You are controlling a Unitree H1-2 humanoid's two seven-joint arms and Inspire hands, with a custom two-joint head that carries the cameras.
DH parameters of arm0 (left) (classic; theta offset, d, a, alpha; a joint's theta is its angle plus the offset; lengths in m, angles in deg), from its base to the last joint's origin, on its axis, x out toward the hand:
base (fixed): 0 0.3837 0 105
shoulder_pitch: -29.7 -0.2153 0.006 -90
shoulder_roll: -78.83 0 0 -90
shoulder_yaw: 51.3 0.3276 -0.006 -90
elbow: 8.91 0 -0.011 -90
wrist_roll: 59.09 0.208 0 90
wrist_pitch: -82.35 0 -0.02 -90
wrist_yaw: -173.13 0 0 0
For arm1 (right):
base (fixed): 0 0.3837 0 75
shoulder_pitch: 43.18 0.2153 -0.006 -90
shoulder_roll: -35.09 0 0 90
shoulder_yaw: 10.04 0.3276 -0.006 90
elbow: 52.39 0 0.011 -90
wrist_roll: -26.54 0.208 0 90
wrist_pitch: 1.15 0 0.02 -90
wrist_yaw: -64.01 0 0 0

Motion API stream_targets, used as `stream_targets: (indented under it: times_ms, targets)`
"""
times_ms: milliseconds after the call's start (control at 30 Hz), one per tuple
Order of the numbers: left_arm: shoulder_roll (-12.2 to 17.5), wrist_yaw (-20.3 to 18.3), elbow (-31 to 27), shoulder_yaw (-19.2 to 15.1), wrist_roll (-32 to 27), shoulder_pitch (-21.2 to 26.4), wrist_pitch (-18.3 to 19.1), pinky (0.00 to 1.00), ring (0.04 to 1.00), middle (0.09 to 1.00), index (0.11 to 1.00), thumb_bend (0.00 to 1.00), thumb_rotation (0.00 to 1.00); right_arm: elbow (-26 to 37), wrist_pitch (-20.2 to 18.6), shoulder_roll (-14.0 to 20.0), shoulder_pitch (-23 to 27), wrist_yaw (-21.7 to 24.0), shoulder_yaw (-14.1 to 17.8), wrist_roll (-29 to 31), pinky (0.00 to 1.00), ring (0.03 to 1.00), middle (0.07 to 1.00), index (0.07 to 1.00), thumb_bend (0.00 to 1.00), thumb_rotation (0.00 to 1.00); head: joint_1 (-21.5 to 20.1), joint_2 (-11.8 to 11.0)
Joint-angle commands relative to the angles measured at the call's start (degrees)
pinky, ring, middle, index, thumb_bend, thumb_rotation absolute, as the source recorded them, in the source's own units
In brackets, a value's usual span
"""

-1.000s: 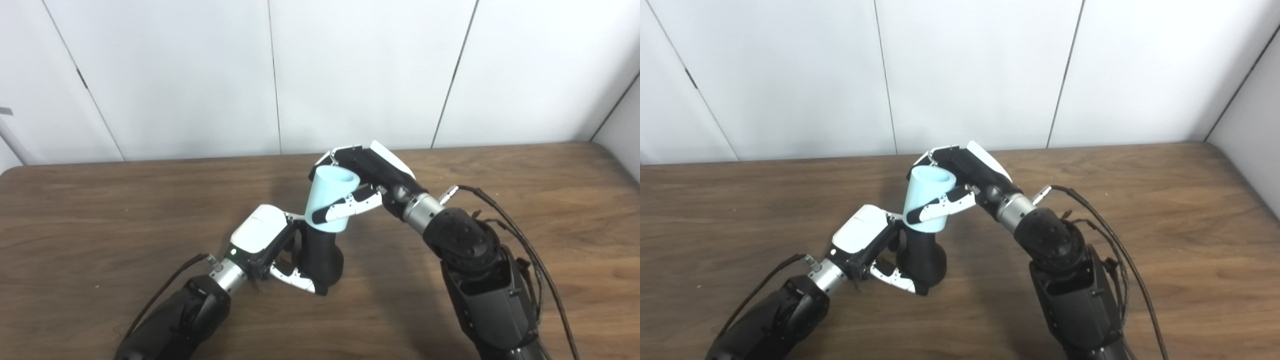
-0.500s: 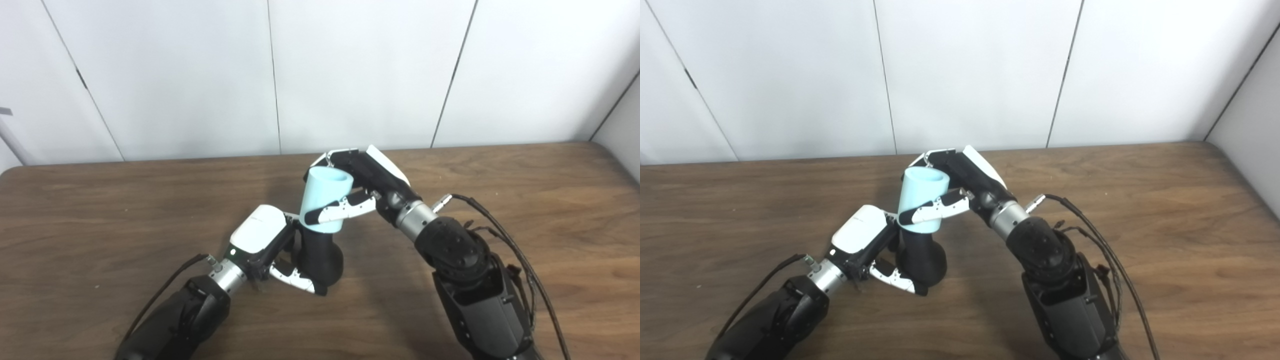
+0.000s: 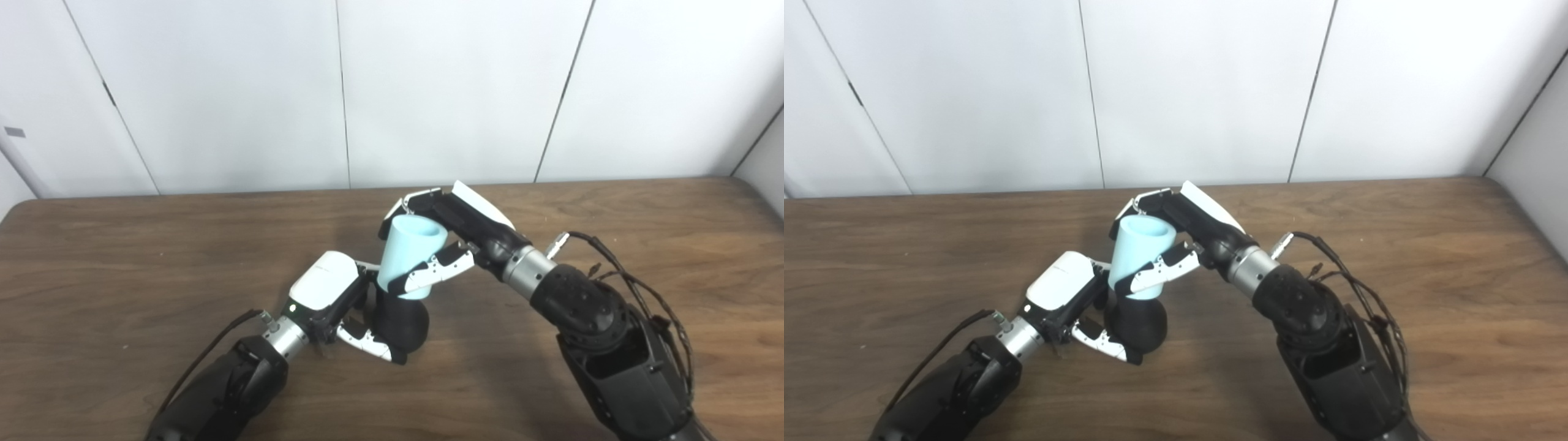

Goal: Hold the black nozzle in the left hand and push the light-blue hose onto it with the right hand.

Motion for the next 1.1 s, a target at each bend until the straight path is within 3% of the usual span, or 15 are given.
stream_targets:
  times_ms: [0, 300, 700, 1067]
  targets:
    - [-0.09, -6.77, 1.6, 2.64, 2.23, -3.29, 1.54, 0.32, 0.384, 0.448, 0.504, 0.52, 0.0, 0.89, 0.11, 1.4, 0.02, 2.7, -1.17, 0.88, 0.31, 0.399, 0.459, 0.535, 0.52, 0.0, -0.11, 0.09]
    - [0.05, -7.52, 1.6, 2.4, 1.7, -3.37, 1.54, 0.31, 0.38, 0.447, 0.506, 0.52, 0.0, -0.44, 4.51, 3.77, -1.26, 1.9, -3.1, -0.65, 0.31, 0.389, 0.465, 0.542, 0.51, 0.0, -0.15, 0.39]
    - [0.47, -8.96, 0.66, 2.3, 1.19, -3.5, 1.6, 0.3, 0.371, 0.444, 0.507, 0.52, 0.0, -4.23, 19.22, 4.86, 0.34, -0.7, -8.99, -11.69, 0.32, 0.385, 0.476, 0.519, 0.52, 0.0, -0.37, 0.65]
    - [0.47, -9.51, 0.17, 2.41, 1.38, -3.43, 1.5, 0.31, 0.368, 0.446, 0.503, 0.52, 0.0, -5.96, 24.72, 5.1, 2.57, 0.47, -12.48, -16.81, 0.31, 0.378, 0.475, 0.526, 0.51, 0.0, -0.26, 1.31]
